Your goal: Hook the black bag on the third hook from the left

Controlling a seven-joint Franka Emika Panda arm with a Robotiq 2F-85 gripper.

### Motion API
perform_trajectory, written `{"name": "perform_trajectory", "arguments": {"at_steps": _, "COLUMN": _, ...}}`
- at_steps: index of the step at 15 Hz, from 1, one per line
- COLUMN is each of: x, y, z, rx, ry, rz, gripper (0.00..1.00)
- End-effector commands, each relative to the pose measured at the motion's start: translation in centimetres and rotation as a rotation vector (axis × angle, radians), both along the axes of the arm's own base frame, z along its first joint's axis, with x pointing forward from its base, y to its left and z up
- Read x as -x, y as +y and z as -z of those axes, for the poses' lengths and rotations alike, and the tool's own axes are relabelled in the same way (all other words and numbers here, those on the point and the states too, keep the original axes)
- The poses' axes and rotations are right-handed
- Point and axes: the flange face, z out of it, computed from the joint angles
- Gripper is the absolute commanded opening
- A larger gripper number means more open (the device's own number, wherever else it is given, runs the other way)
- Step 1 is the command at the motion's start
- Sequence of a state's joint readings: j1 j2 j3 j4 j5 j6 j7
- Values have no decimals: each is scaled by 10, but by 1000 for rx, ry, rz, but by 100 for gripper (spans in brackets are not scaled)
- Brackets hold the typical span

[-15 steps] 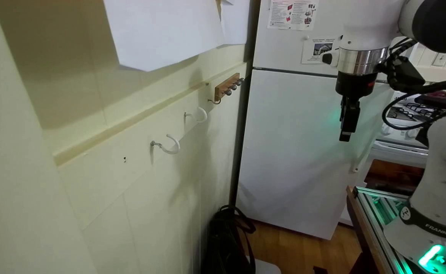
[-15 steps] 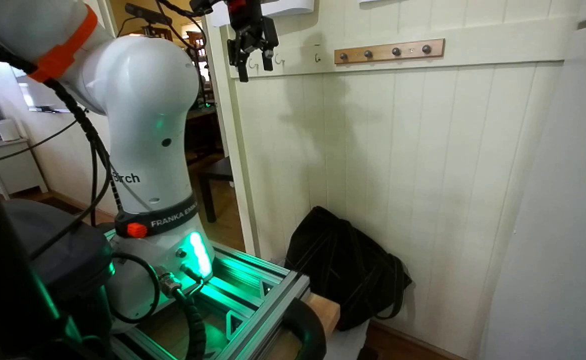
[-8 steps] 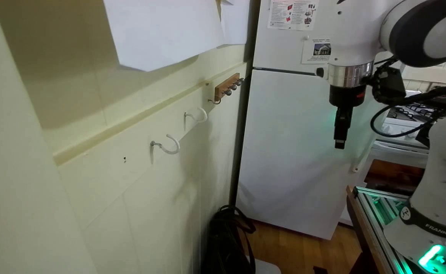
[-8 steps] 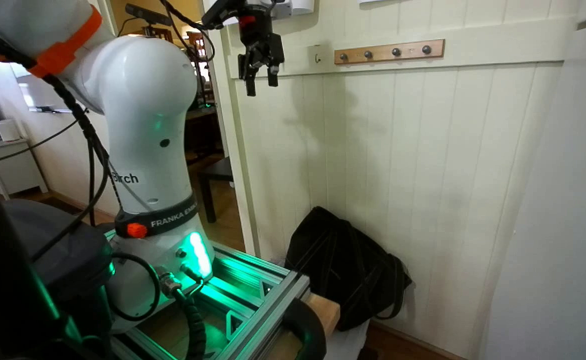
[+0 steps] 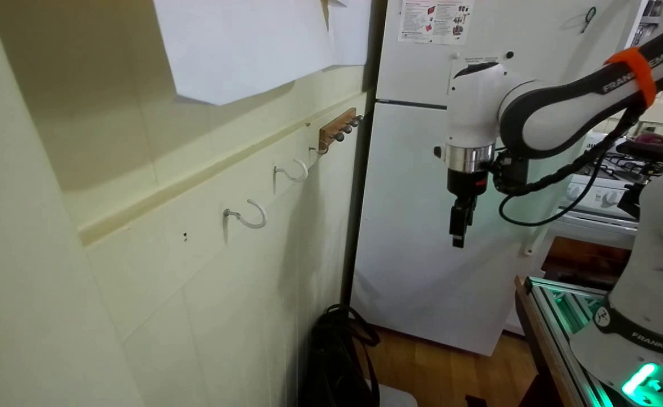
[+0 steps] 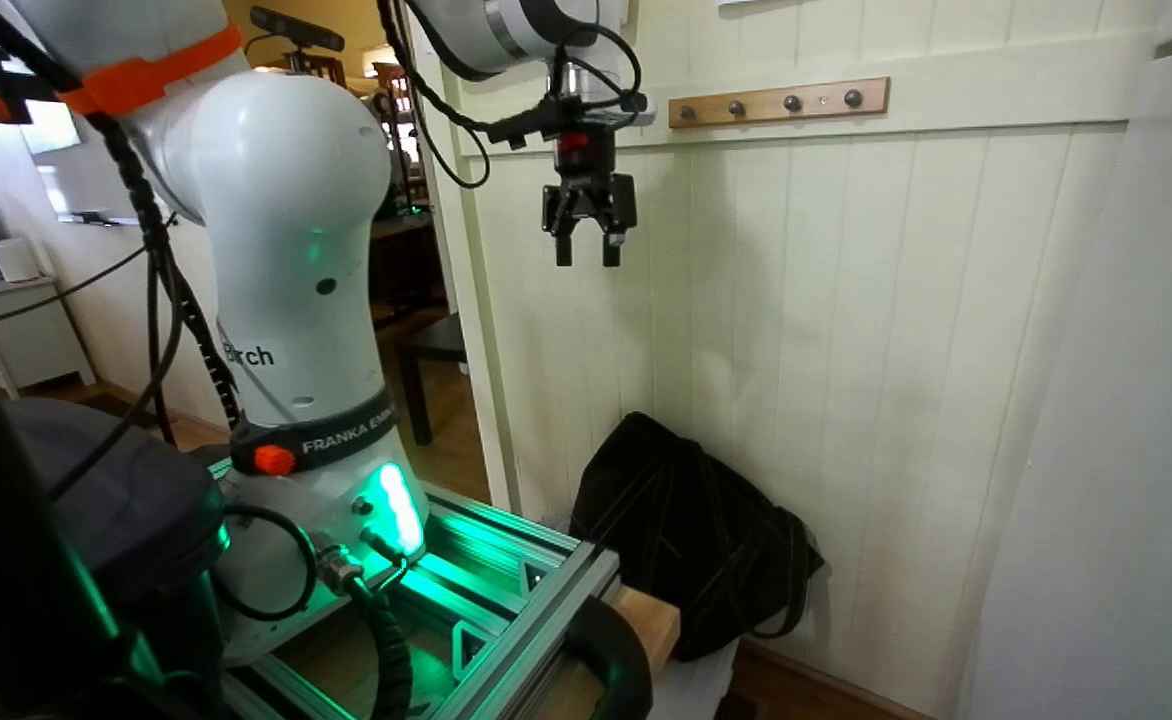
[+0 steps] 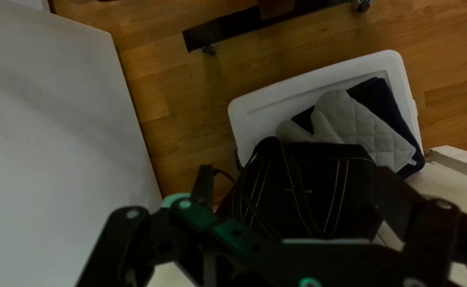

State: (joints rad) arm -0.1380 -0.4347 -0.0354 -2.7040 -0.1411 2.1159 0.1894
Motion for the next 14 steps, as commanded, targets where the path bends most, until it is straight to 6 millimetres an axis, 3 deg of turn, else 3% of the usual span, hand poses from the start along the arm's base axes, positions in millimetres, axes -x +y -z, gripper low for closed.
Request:
{"name": "perform_trajectory", "arguments": {"at_steps": 1, "x": -17, "y": -25, "z": 54, "rx": -10, "ry": 11, "rz": -10, "gripper": 100}}
{"name": "perform_trajectory", "arguments": {"at_steps": 6, "x": -27, "y": -52, "z": 111, "rx": 8, "ry": 45, "rz": 24, "gripper": 100}}
{"name": "perform_trajectory", "arguments": {"at_steps": 7, "x": -19, "y": -42, "z": 92, "rx": -13, "ry": 28, "rz": 18, "gripper": 100}}
{"name": "perform_trajectory", "arguments": {"at_steps": 10, "x": -23, "y": -51, "z": 111, "rx": -13, "ry": 54, "rz": 26, "gripper": 100}}
{"name": "perform_trajectory", "arguments": {"at_steps": 14, "x": -27, "y": -52, "z": 110, "rx": -10, "ry": 52, "rz": 25, "gripper": 100}}
